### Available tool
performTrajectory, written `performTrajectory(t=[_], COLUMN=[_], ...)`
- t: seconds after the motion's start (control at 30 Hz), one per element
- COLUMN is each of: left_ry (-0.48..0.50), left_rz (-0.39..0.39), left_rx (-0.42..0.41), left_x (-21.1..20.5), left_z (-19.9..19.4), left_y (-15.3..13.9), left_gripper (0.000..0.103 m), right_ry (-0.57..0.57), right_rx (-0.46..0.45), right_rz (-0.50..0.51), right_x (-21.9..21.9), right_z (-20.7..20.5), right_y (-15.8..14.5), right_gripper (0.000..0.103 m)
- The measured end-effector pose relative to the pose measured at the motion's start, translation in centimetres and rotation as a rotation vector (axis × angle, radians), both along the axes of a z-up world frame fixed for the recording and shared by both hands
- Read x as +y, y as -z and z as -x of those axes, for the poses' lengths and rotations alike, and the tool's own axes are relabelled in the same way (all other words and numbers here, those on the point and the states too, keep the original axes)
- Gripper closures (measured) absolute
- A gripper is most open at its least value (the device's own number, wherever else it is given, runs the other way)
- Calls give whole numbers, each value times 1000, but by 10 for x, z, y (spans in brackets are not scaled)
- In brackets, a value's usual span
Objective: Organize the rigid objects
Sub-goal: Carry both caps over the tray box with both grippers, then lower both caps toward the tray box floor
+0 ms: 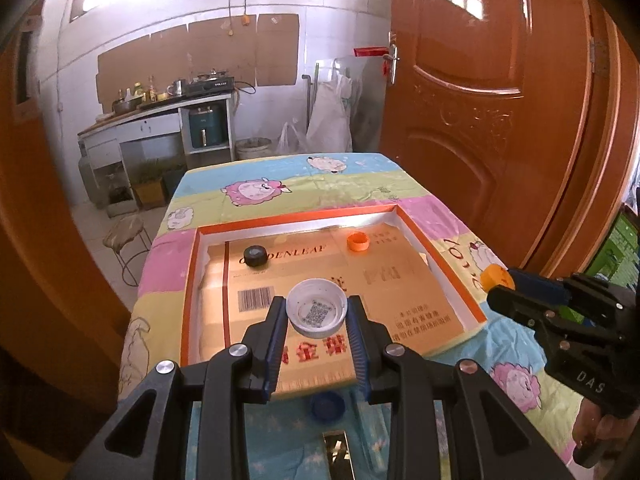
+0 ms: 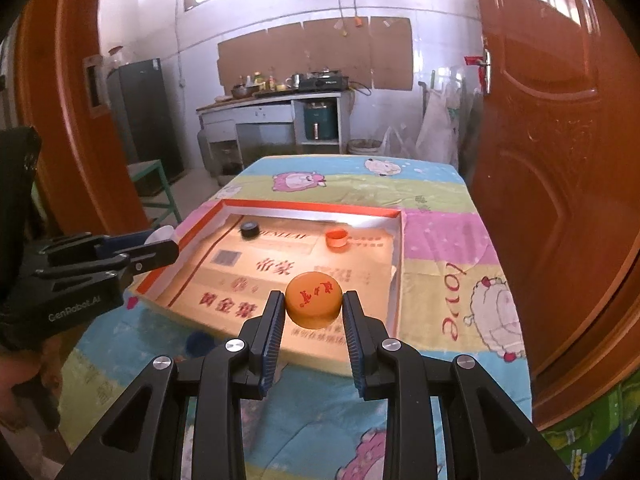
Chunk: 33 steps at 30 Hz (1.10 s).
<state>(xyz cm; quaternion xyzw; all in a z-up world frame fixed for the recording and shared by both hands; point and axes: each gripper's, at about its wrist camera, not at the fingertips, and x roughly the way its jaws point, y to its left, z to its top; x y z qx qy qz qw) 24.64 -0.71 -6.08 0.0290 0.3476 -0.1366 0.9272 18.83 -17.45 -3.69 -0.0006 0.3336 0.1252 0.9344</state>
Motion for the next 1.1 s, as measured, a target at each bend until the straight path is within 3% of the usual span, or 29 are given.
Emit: performTrajectory(t=[0.57, 1.1], left_ry=[11, 3], left_rz=[-40, -82], left_rx=[88, 207], left_x=[-20, -28], left_z=[-91, -148], left_y=[20, 57], left_gripper=[73, 73], right_ry=[-40, -119], right_rx=[56, 178], right_rz=[59, 68], right_x=[-9, 5], right_z=[-88, -153], right_y=[12, 50], right_gripper=[73, 73])
